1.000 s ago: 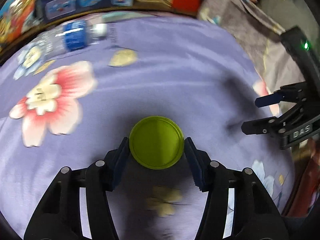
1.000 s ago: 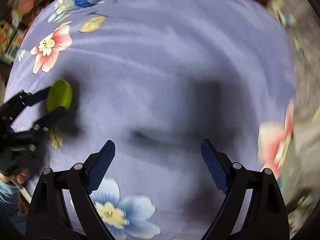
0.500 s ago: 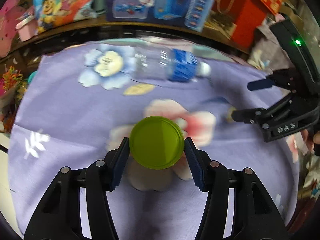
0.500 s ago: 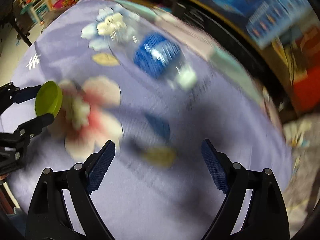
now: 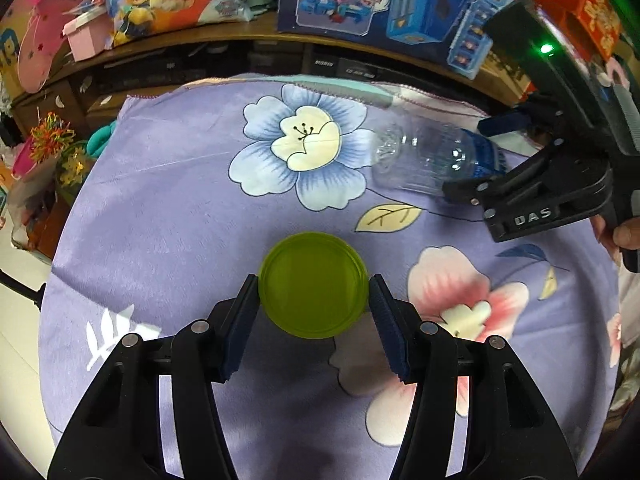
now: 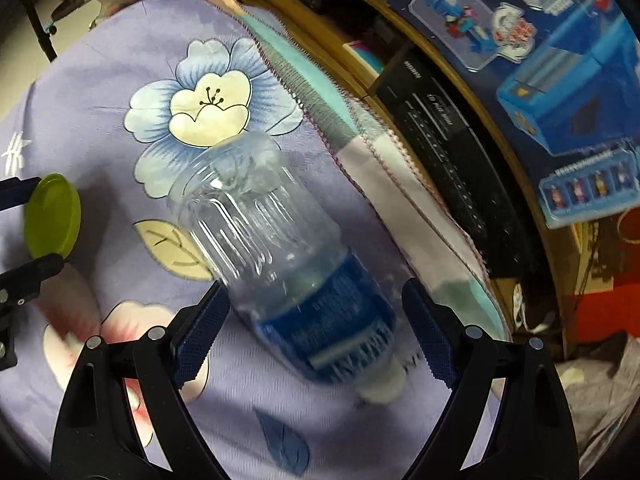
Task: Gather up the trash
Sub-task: 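Grasp the green lid with the left tool while the right tool grasps the water bottle, then carry the green lid and water bottle over the teal bin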
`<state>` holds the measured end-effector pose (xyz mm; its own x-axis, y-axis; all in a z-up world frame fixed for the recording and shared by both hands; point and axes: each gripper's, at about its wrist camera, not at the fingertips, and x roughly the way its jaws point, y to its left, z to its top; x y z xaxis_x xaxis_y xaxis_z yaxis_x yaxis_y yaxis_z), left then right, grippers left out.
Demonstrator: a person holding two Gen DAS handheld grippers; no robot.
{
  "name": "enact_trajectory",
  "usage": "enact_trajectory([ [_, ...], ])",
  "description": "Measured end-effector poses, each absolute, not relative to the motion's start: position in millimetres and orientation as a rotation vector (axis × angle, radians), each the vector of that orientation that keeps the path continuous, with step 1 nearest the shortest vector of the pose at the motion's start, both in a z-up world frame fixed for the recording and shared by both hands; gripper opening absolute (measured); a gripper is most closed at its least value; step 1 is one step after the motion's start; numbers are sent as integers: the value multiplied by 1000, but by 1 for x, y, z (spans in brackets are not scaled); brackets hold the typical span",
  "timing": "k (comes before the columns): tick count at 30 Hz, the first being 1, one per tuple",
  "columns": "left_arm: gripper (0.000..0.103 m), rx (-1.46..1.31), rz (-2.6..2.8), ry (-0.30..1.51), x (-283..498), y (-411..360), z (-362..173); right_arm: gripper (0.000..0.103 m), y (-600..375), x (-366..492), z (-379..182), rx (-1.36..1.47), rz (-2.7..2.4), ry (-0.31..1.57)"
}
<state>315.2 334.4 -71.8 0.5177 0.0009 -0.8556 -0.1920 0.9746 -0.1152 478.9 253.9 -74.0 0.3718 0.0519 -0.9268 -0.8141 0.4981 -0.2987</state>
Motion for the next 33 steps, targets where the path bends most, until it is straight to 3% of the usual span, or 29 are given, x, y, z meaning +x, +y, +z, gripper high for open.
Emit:
enact_trajectory([
  [4,57,-201,125,1025,323,332,-76,83,258,482,-86,-895,669,1012],
  [6,57,-209,126,1026,326,330,-78,76,256,481,-90,-882,648,1005],
  [14,57,-188,95,1024,321,305,-71,75,217,461,-66,-756,565,1013],
  [33,57,-50,-159,965,237,136,-17,75,-21,309,5,-278,338,1101],
])
